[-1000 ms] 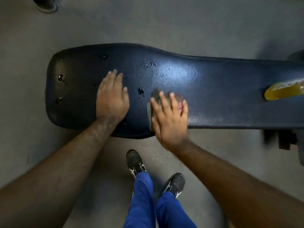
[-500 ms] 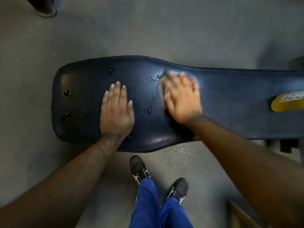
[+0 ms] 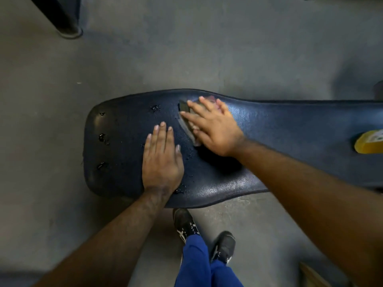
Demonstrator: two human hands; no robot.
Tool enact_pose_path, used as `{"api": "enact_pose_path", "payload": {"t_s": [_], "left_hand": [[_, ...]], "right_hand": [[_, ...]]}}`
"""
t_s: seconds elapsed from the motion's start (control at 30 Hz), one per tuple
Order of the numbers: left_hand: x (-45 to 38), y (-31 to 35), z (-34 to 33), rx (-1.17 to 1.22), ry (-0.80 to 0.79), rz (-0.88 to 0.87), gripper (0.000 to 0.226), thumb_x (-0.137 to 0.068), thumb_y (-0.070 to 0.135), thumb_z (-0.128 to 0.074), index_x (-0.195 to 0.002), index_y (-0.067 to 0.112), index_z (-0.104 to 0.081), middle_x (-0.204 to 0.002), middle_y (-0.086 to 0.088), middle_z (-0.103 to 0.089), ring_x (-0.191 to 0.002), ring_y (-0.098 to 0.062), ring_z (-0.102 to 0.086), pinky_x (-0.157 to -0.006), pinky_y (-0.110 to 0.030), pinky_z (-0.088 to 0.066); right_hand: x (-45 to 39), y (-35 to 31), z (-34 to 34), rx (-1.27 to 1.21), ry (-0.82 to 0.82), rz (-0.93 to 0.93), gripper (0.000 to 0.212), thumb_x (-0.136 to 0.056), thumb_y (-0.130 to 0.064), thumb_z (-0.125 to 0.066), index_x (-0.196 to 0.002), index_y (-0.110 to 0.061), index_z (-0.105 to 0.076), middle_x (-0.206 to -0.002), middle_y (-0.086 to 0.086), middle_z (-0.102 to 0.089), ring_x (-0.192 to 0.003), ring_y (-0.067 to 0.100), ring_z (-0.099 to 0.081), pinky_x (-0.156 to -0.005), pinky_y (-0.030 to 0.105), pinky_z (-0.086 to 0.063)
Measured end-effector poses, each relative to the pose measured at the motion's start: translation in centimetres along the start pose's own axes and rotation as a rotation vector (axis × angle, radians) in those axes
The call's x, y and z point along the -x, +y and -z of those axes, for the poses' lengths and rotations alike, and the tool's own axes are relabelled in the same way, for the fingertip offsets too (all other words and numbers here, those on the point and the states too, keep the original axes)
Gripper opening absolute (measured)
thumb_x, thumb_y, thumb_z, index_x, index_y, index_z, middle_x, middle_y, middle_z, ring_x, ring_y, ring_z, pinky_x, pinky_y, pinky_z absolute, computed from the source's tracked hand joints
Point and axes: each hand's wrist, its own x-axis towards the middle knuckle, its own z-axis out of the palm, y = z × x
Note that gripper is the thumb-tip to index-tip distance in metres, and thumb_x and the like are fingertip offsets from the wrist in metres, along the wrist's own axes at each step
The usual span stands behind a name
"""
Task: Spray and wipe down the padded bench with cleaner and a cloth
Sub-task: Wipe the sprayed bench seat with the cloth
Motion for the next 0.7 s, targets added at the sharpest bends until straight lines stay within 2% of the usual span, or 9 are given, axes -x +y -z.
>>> {"api": "enact_pose_path", "payload": {"t_s": [0.13,0.23,0.3,0.33,0.43,0.47,0.6,0.63,0.7], "left_hand": [[0.0,-0.1,-0.2,-0.001,0.002,0.009,0.052,-0.098,0.026,-0.036,-0.144,0.0,-0.042,-0.154,-0.017,-0.036,-0.146,-0.029,-0.028,-0.121,-0.044,-0.02],[0.1,0.2,0.1,-0.004,-0.008,0.011,0.054,-0.099,0.028,-0.033,-0.145,0.001,-0.04,-0.155,-0.016,-0.034,-0.147,-0.027,-0.026,-0.122,-0.043,-0.018],[0.1,0.2,0.1,0.001,-0.012,0.013,0.053,-0.099,0.029,-0.033,-0.145,0.002,-0.04,-0.155,-0.015,-0.034,-0.147,-0.027,-0.026,-0.122,-0.042,-0.017],[0.2,0.2,0.2,0.016,-0.009,0.015,0.053,-0.099,0.028,-0.033,-0.145,0.002,-0.04,-0.155,-0.015,-0.035,-0.147,-0.026,-0.026,-0.122,-0.042,-0.016],[0.2,0.0,-0.2,0.035,0.019,0.009,0.051,-0.099,0.026,-0.035,-0.145,0.002,-0.041,-0.155,-0.014,-0.036,-0.146,-0.026,-0.027,-0.122,-0.041,-0.016],[0.2,0.0,-0.3,0.043,0.025,0.008,0.051,-0.099,0.026,-0.035,-0.144,0.002,-0.042,-0.154,-0.015,-0.037,-0.146,-0.027,-0.028,-0.122,-0.041,-0.017],[0.2,0.0,-0.1,0.032,0.028,0.001,0.051,-0.098,0.024,-0.034,-0.144,0.002,-0.042,-0.153,-0.016,-0.038,-0.145,-0.027,-0.029,-0.121,-0.042,-0.019],[0.2,-0.1,-0.2,0.032,0.025,0.004,0.051,-0.099,0.023,-0.035,-0.144,0.002,-0.042,-0.154,-0.016,-0.037,-0.146,-0.027,-0.029,-0.121,-0.042,-0.019],[0.2,-0.1,-0.5,0.029,0.039,0.0,0.05,-0.099,0.022,-0.038,-0.144,0.001,-0.042,-0.154,-0.016,-0.037,-0.146,-0.027,-0.029,-0.121,-0.042,-0.019]], "right_hand": [[-1.5,0.6,0.3,-0.03,0.082,-0.476,0.059,-0.096,-0.044,-0.031,-0.154,-0.035,-0.031,-0.165,-0.001,-0.026,-0.153,0.029,-0.017,-0.12,0.06,-0.009],[1.4,-2.9,-0.9,-0.016,0.062,-0.125,0.058,-0.097,-0.045,-0.03,-0.154,-0.032,-0.032,-0.165,0.001,-0.025,-0.153,0.031,-0.017,-0.12,0.062,-0.009],[3.6,0.0,-0.6,0.014,0.009,0.056,0.058,-0.096,-0.046,-0.032,-0.153,-0.034,-0.034,-0.164,0.0,-0.028,-0.152,0.029,-0.021,-0.12,0.061,-0.012],[3.3,1.8,-0.1,0.034,0.034,-0.005,0.059,-0.095,-0.047,-0.033,-0.153,-0.034,-0.035,-0.163,0.0,-0.03,-0.152,0.03,-0.022,-0.12,0.061,-0.014],[0.9,2.0,0.2,-0.04,0.098,-0.494,0.062,-0.093,-0.049,-0.032,-0.153,-0.036,-0.032,-0.165,0.0,-0.024,-0.154,0.03,-0.015,-0.119,0.061,-0.004],[1.2,0.0,-0.3,-0.041,0.106,-0.484,0.063,-0.093,-0.049,-0.029,-0.154,-0.036,-0.031,-0.166,0.0,-0.022,-0.154,0.031,-0.013,-0.119,0.061,-0.002],[5.7,-2.4,-1.9,-0.025,0.039,0.031,0.055,-0.097,-0.044,-0.03,-0.152,-0.037,-0.036,-0.164,-0.003,-0.028,-0.153,0.028,-0.019,-0.121,0.061,-0.008],[5.3,-0.9,-1.5,-0.026,0.059,-0.014,0.055,-0.098,-0.044,-0.03,-0.152,-0.036,-0.037,-0.164,-0.003,-0.028,-0.153,0.028,-0.019,-0.121,0.062,-0.01],[3.6,0.3,-0.9,-0.063,0.143,-0.401,0.056,-0.098,-0.042,-0.03,-0.153,-0.035,-0.034,-0.165,-0.002,-0.025,-0.154,0.029,-0.015,-0.12,0.063,-0.009]]}}
